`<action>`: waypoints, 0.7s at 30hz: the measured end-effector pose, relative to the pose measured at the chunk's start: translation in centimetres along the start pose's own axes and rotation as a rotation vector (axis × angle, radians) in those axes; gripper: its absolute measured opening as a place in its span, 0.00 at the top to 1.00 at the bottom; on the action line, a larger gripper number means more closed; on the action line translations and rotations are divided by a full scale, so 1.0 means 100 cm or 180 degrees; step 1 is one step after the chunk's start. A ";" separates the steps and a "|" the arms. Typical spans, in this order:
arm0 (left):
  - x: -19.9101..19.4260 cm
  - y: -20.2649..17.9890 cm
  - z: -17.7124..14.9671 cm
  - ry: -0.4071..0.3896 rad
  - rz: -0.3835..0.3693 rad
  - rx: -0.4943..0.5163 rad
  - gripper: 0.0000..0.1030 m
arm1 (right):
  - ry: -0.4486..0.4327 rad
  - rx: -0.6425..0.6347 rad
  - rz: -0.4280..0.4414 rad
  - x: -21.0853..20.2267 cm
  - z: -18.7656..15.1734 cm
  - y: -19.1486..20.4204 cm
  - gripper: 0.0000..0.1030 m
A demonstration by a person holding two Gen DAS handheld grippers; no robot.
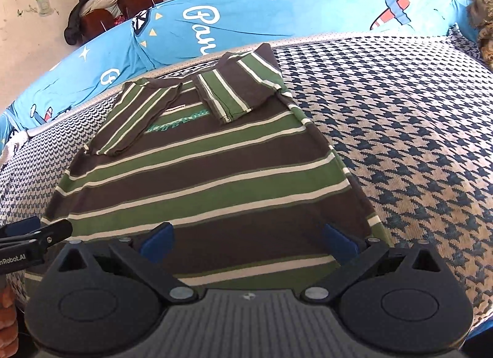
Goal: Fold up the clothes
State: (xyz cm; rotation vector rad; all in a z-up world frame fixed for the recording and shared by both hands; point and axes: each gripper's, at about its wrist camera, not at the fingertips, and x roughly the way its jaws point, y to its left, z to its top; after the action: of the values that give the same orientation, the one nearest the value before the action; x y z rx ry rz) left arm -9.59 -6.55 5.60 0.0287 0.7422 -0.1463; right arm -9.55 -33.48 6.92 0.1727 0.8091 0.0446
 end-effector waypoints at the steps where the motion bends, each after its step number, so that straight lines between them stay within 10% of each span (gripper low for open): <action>1: 0.001 -0.001 -0.002 0.0039 -0.0030 0.0031 0.06 | 0.0000 -0.0023 -0.0034 -0.001 -0.002 0.001 0.00; 21: -0.005 0.009 -0.020 0.0191 0.0198 0.0040 0.01 | -0.0011 -0.0135 -0.0342 -0.016 -0.020 -0.008 0.00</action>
State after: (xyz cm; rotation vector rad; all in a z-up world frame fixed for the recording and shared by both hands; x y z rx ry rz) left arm -11.17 -5.41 4.39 0.0684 0.7994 -0.0911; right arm -12.14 -34.18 6.58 0.0890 0.8123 -0.0397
